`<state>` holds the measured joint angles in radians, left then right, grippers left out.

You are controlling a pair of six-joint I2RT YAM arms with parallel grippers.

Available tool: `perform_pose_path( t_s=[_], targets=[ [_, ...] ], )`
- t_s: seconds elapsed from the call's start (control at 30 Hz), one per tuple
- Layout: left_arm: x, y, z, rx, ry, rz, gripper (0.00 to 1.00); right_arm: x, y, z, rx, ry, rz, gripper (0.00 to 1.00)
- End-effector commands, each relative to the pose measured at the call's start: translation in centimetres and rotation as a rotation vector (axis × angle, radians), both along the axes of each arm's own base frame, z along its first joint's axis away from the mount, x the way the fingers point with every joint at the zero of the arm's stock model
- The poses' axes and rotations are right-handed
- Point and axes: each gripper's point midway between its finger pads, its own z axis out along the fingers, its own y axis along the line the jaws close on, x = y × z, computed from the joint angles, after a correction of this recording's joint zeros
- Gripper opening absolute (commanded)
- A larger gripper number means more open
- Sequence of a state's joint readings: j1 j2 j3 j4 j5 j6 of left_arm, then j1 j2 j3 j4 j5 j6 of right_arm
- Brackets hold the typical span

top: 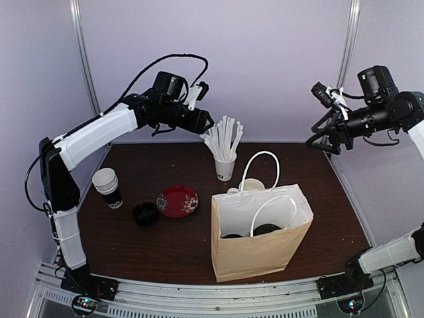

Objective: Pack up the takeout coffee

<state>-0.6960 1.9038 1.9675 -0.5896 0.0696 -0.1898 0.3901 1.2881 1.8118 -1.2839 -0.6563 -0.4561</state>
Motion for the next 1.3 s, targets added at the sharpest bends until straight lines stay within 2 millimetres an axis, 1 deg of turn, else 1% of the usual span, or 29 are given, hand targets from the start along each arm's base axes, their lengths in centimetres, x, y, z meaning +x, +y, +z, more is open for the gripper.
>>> perform_pose_path(
  t_s=[0.0, 0.07, 0.13, 0.23, 0.33, 0.43, 0.7, 0.97, 1.07, 1.2, 1.27],
  targets=[
    [1.7, -3.2, 1.4, -0.136, -0.012, -0.061, 0.54, 2.3, -3.2, -2.3, 0.007, 0.021, -0.179, 0.74],
    [2.7, -3.8, 0.7, -0.145, -0.001, -0.055, 0.50, 2.2, -3.5, -3.6, 0.009, 0.048, -0.192, 0.74],
    [3.6, -4.3, 0.3, -0.154, 0.003, -0.046, 0.49, 2.0, -3.7, -4.6, 0.019, 0.062, -0.203, 0.74],
    [4.9, -4.4, -0.1, -0.168, -0.002, -0.006, 0.48, 1.5, -4.0, -5.3, 0.032, 0.071, -0.210, 0.74],
    [6.0, -4.0, -0.4, -0.172, -0.011, 0.051, 0.48, 1.2, -4.1, -5.6, 0.039, 0.081, -0.202, 0.74],
    [6.5, -4.2, -0.8, -0.185, -0.005, 0.064, 0.49, 1.0, -3.9, -5.8, 0.048, 0.086, -0.192, 0.73],
    [7.7, -5.0, -2.4, -0.197, 0.031, 0.069, 0.49, 1.2, -3.7, -6.7, 0.055, 0.106, -0.179, 0.73],
    [8.7, -6.2, -3.0, -0.226, 0.050, 0.063, 0.46, 1.1, -3.6, -7.0, 0.060, 0.107, -0.175, 0.73],
    [8.7, -6.5, -3.1, -0.238, 0.063, 0.053, 0.41, 1.1, -3.6, -7.0, 0.061, 0.107, -0.174, 0.73],
    [8.4, -6.7, -3.3, -0.241, 0.081, 0.037, 0.29, 1.2, -3.6, -7.1, 0.061, 0.107, -0.173, 0.73],
    [8.3, -6.7, -3.2, -0.243, 0.083, 0.033, 0.21, 1.3, -3.5, -7.1, 0.063, 0.111, -0.170, 0.73]
  ],
)
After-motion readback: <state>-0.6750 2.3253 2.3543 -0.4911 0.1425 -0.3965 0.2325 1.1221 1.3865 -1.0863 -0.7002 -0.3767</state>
